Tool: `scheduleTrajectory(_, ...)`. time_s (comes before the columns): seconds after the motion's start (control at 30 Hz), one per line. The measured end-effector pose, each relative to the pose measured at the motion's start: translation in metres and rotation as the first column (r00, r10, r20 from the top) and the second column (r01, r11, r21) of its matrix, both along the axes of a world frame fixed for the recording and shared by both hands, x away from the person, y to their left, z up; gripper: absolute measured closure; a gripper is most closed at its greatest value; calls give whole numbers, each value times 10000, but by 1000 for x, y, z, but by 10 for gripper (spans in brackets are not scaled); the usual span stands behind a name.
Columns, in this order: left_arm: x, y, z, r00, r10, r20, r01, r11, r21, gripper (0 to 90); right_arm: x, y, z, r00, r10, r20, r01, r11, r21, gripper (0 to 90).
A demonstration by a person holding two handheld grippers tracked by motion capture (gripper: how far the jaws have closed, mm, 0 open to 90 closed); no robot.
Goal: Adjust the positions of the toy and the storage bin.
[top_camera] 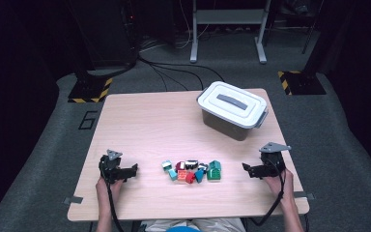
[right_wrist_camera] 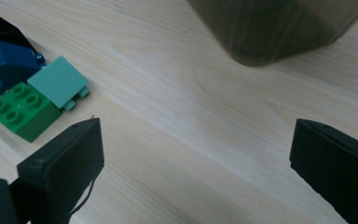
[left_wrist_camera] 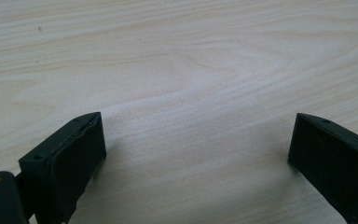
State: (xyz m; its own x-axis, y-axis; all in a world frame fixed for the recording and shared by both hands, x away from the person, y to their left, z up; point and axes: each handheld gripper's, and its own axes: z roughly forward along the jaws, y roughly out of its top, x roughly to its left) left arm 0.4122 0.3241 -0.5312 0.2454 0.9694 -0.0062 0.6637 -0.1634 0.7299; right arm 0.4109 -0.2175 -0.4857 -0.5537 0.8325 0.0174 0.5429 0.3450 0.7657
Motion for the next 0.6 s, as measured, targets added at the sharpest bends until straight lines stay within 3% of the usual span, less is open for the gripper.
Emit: scheduleTrajectory(0.6, 0, 0, 0, 10000, -25, 44, 25, 10000, -21, 39, 19, 16, 40, 9971, 574, 491, -581, 9982, 145, 22)
